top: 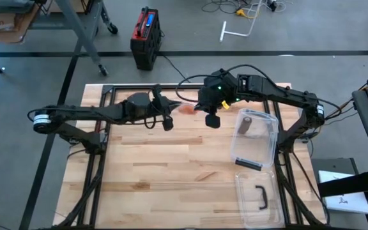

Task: Roll bandage
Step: Put the rolled orange bandage into the transparent zip bag

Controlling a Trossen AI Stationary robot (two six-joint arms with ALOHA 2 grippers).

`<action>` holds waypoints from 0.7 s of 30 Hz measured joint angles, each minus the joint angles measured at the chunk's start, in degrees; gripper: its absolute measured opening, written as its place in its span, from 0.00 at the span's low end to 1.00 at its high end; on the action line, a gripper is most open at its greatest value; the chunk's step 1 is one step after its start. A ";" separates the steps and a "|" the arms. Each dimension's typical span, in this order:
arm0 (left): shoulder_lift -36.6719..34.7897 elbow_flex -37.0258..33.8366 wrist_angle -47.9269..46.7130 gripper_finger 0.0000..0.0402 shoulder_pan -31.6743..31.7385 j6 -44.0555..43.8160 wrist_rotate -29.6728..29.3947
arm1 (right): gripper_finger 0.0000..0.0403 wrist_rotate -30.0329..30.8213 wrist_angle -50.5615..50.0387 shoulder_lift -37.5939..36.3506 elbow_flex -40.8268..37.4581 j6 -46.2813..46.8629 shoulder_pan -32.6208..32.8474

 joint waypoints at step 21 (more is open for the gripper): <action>-17.72 4.71 -17.16 0.00 -6.46 1.44 6.28 | 0.46 4.97 14.19 -10.50 -17.02 -5.06 7.46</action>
